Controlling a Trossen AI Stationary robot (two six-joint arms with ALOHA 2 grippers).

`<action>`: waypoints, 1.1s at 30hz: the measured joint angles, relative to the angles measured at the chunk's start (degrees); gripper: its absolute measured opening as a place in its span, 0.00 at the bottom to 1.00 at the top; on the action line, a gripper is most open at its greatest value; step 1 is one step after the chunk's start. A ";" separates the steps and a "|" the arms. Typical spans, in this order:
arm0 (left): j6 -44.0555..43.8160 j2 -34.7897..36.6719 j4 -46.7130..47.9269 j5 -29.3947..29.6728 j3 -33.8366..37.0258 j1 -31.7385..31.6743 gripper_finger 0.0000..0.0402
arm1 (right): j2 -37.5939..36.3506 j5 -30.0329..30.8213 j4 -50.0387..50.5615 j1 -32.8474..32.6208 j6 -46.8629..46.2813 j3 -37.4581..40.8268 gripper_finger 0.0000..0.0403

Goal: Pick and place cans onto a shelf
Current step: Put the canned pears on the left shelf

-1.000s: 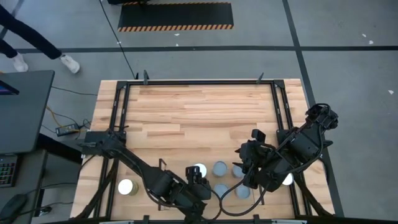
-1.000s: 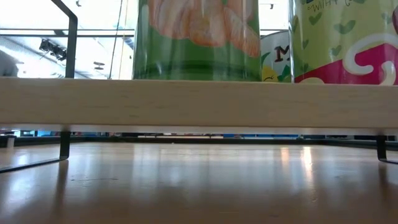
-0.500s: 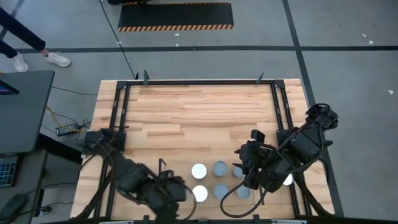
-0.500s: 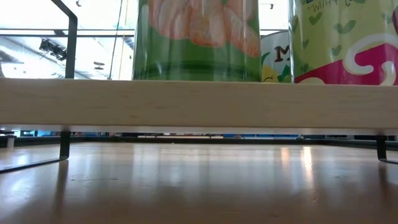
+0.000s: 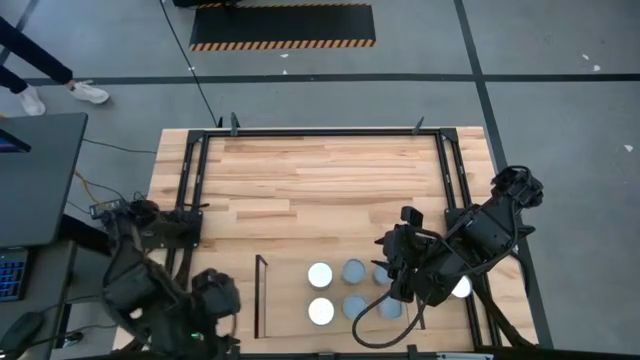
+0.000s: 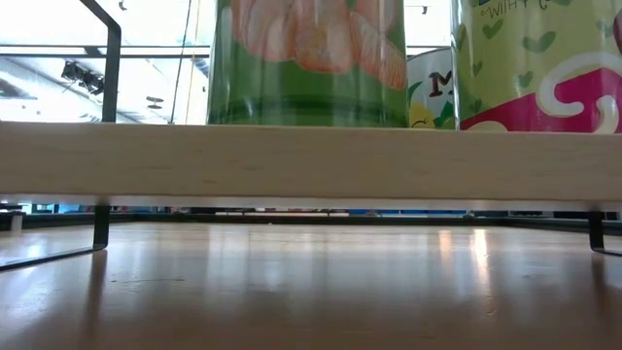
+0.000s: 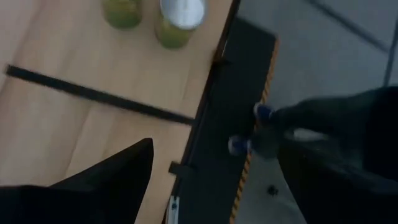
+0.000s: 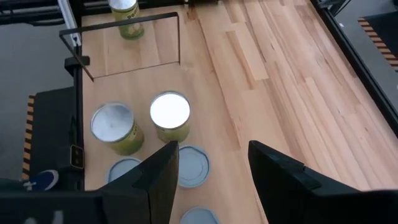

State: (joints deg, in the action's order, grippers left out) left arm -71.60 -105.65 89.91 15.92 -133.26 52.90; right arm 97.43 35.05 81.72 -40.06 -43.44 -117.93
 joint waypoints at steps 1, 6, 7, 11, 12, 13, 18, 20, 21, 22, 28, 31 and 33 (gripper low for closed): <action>-0.37 0.90 -0.06 1.72 0.92 0.89 0.86 | 0.00 0.02 -0.32 0.24 -0.04 0.00 0.50; -2.24 7.27 0.06 3.79 11.24 3.43 0.86 | -0.02 0.09 -3.30 1.85 0.02 0.00 0.50; -2.68 8.89 0.12 3.79 14.26 3.97 0.86 | -0.02 0.09 -3.75 2.34 0.04 0.00 0.50; -4.24 15.58 0.09 2.70 25.64 6.75 0.86 | -0.01 0.08 -5.37 4.49 -0.05 0.00 0.50; -4.70 17.19 0.13 2.06 28.19 7.57 0.86 | 0.00 0.09 -5.65 5.03 -0.06 0.00 0.50; -5.34 18.68 0.21 1.59 30.64 8.42 0.86 | -0.01 0.09 -6.01 5.61 -0.13 0.00 0.50; -4.86 23.33 -0.01 -3.73 40.99 12.84 0.86 | 0.00 0.09 -6.30 8.48 -2.48 0.00 0.51; -3.99 24.12 -0.04 -5.81 44.55 14.16 0.87 | -0.01 0.08 -6.30 9.50 -3.90 0.00 0.52; -3.16 24.18 -0.15 -6.58 46.07 14.62 0.87 | -0.02 0.09 -6.30 10.02 -4.54 0.00 0.52; -2.33 24.14 -0.41 -7.10 47.47 14.89 0.88 | 0.00 0.09 -6.30 10.46 -5.04 0.00 0.53; 9.93 23.78 -11.24 -9.07 55.25 15.39 0.88 | -0.01 0.07 -6.28 12.23 -7.91 0.00 0.56; 14.31 23.59 -17.22 -9.94 56.61 15.41 0.88 | -0.01 0.07 -6.27 12.57 -7.59 0.00 0.56; 14.92 23.06 -18.52 -9.00 56.88 15.37 0.88 | -0.01 0.05 -6.27 12.74 -7.01 0.00 0.56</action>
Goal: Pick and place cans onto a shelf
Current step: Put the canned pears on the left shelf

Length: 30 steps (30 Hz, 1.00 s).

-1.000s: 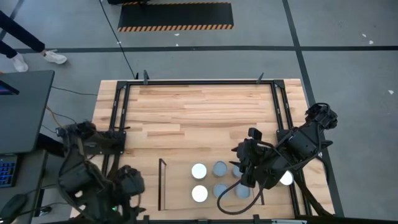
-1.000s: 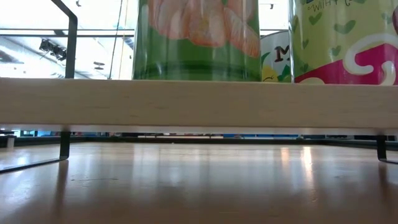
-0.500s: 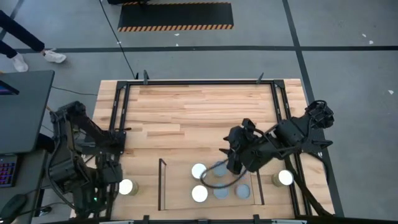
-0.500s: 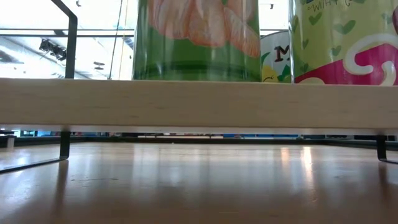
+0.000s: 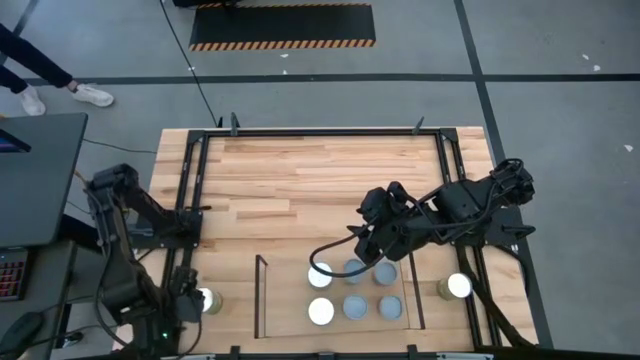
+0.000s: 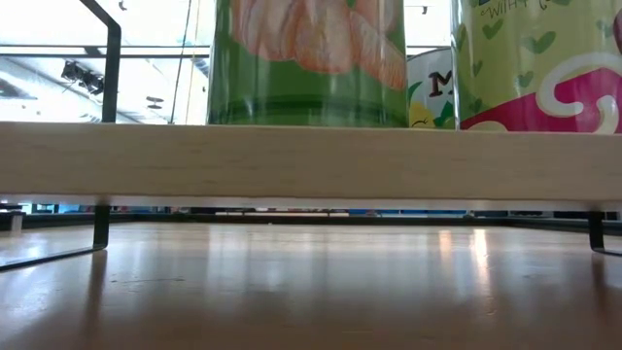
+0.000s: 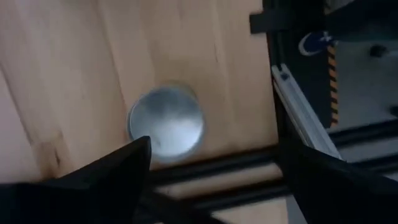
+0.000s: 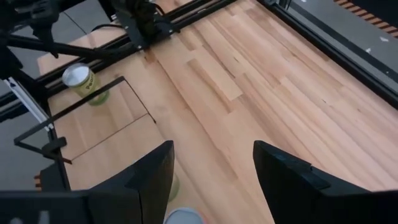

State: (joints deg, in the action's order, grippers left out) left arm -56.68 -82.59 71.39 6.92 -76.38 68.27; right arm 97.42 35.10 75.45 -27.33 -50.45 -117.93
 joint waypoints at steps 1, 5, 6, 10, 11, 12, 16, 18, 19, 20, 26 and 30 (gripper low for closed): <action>0.39 -0.27 -1.14 0.54 0.02 -0.02 0.88 | -0.01 -0.07 -0.01 0.04 0.31 0.00 0.56; 0.27 -0.75 -2.28 0.52 -0.02 -0.76 0.88 | -0.01 -0.16 0.01 0.08 1.19 0.00 0.56; -0.27 -0.90 -2.33 0.34 -0.02 -1.28 0.88 | 0.01 -0.17 0.01 0.08 1.17 0.00 0.56; -5.26 -0.89 -0.71 0.80 -0.02 -4.38 0.88 | -0.01 -0.19 0.02 0.06 1.13 0.00 0.56; -6.65 -0.78 -0.73 1.06 -0.02 -5.21 0.88 | 0.00 -0.18 0.01 0.08 1.15 0.00 0.56; -7.95 -0.63 -0.78 1.40 -0.02 -5.92 0.88 | 0.00 -0.18 0.02 0.08 1.25 0.00 0.56; -11.46 -0.50 -1.58 1.61 -0.02 -7.00 0.88 | 0.01 -0.19 0.01 0.06 2.26 0.00 0.56; -13.08 -0.57 -2.46 1.64 -0.02 -6.97 0.88 | 0.00 -0.18 0.01 0.06 2.89 0.00 0.56; -14.20 -0.65 -2.65 1.88 -0.02 -6.93 0.88 | 0.01 -0.18 0.02 0.06 3.17 0.00 0.56; -15.08 -0.68 -3.13 2.15 -0.02 -6.71 0.88 | 0.00 -0.18 0.01 0.07 3.53 0.00 0.56; -14.70 -1.39 -6.43 4.54 -0.07 -5.70 0.78 | 0.01 -0.18 0.03 0.19 4.12 0.00 0.56; -16.00 -1.46 -5.83 4.32 -0.07 -5.68 0.69 | 0.00 -0.20 0.01 0.17 4.12 0.00 0.56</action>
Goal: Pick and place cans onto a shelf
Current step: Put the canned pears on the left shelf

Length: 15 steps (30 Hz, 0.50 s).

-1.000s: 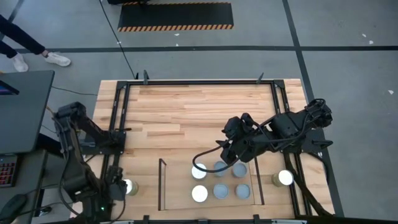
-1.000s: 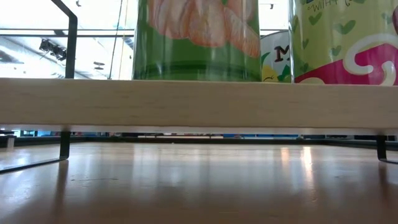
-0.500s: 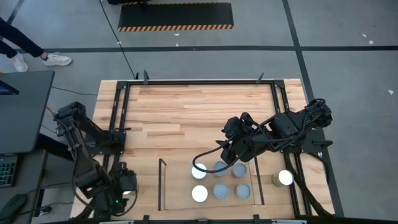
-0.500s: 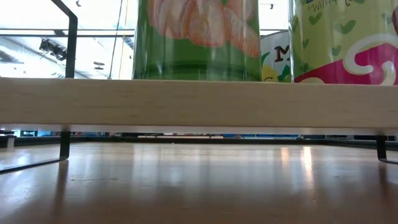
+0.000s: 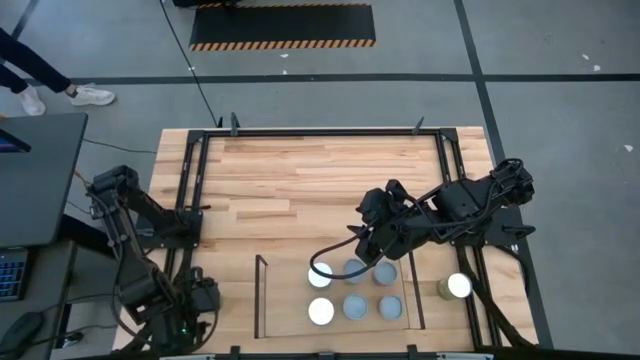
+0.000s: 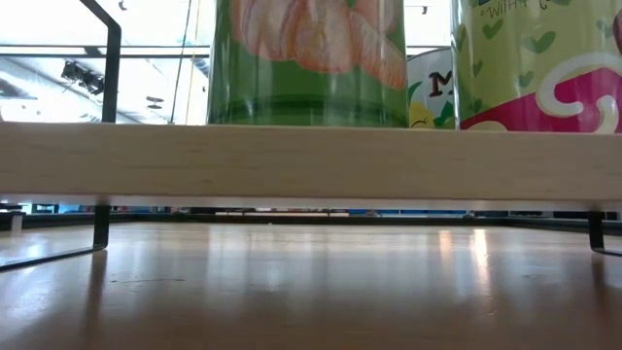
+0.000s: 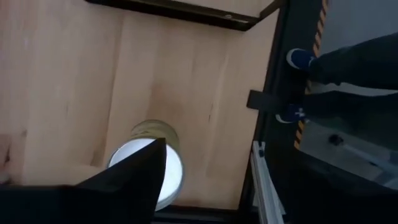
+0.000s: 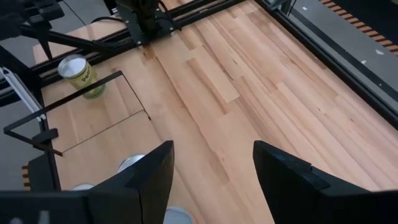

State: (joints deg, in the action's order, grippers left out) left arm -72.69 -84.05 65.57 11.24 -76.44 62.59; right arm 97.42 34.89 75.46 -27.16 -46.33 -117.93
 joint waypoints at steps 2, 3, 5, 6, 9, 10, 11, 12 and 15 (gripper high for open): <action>-0.17 0.00 0.67 -0.97 0.00 -0.02 0.69 | 0.01 0.00 0.01 0.00 0.00 0.00 0.56; -0.21 0.00 0.79 -1.55 0.00 -0.02 0.70 | -0.01 0.00 0.02 0.00 0.00 0.00 0.56; -0.64 0.00 1.48 -2.27 0.00 -0.02 0.74 | 0.01 0.00 0.00 0.00 0.00 0.00 0.56; -1.26 0.01 2.10 -2.33 0.00 -0.01 0.77 | 0.00 0.00 0.00 0.00 0.00 0.00 0.56; -3.08 0.04 4.74 -2.31 0.00 0.05 0.83 | 0.01 0.00 0.00 0.00 -0.02 0.00 0.56; -3.84 0.04 5.85 -2.17 0.00 0.36 0.86 | 0.01 0.00 0.00 0.00 -0.05 0.00 0.56; -4.87 0.04 6.95 -1.78 0.00 0.77 0.87 | 0.01 0.00 0.00 0.00 -0.10 0.00 0.56; -5.43 0.04 7.85 -1.57 0.00 1.21 0.88 | 0.01 0.00 0.00 0.00 -0.15 0.00 0.56; -7.25 0.06 8.62 -1.05 0.00 2.57 0.89 | 0.01 0.00 0.00 0.00 -0.09 0.00 0.56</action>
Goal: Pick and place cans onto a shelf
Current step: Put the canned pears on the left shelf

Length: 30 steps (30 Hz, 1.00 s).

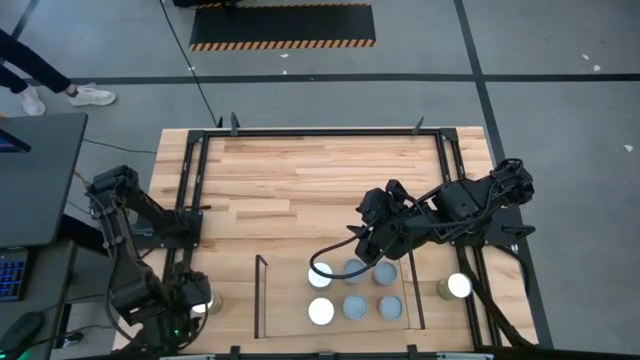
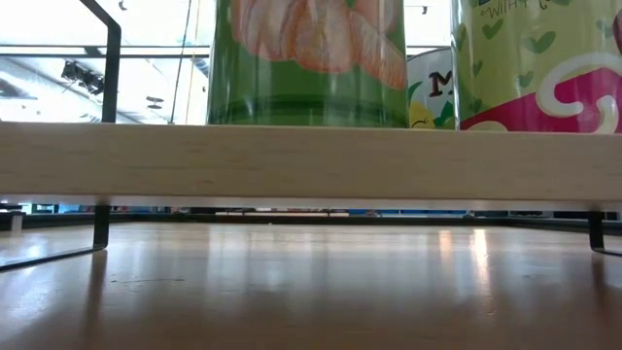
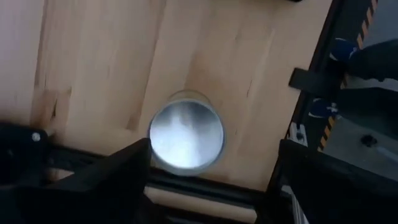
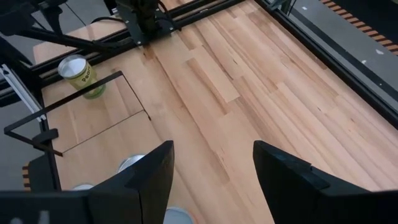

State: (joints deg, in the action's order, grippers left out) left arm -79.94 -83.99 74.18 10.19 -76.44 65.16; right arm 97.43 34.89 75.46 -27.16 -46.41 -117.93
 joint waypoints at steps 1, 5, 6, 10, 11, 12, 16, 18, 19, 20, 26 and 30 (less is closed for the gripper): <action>-0.91 0.06 0.32 0.30 0.00 0.44 0.89 | 0.00 0.00 0.00 0.02 -0.02 0.00 0.56; -3.33 0.10 1.15 3.27 0.00 2.17 0.89 | 0.00 0.02 0.00 0.25 -0.06 0.00 0.56; -3.41 0.10 1.50 3.99 0.00 2.37 0.89 | 0.00 0.05 0.00 0.28 -0.02 0.00 0.56; -2.46 0.10 1.70 6.35 0.08 2.99 0.89 | 0.00 0.56 -0.02 0.35 0.00 0.00 0.56; -2.42 0.14 1.36 6.50 0.59 3.26 0.89 | 0.00 0.85 -0.02 0.35 0.02 0.00 0.56; -2.63 0.32 0.45 6.27 1.65 3.57 0.89 | -0.01 1.12 -0.02 0.35 0.02 0.00 0.56; -4.79 2.28 -6.06 4.77 8.39 5.83 0.89 | -0.01 1.32 -0.04 0.37 -0.42 0.00 0.56; -5.99 3.03 -7.83 5.02 10.78 6.48 0.89 | 0.00 1.31 -0.07 0.37 -0.52 0.00 0.56; -6.23 3.21 -8.28 5.11 11.66 6.73 0.89 | 0.00 1.31 -0.20 0.37 -0.52 0.00 0.56; -6.21 3.38 -8.66 5.22 12.31 6.96 0.89 | -0.01 1.32 -0.40 0.37 -0.52 0.00 0.56; -4.96 3.48 -12.37 3.90 15.62 7.85 0.89 | 0.00 1.31 -0.49 0.37 -0.57 0.00 0.56; -4.92 3.55 -13.39 3.97 17.24 7.76 0.89 | 0.00 1.31 -1.11 0.37 -0.57 0.00 0.56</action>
State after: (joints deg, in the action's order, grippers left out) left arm -84.86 -80.44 60.79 14.16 -59.20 72.92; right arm 97.43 36.21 74.35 -26.79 -46.98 -117.93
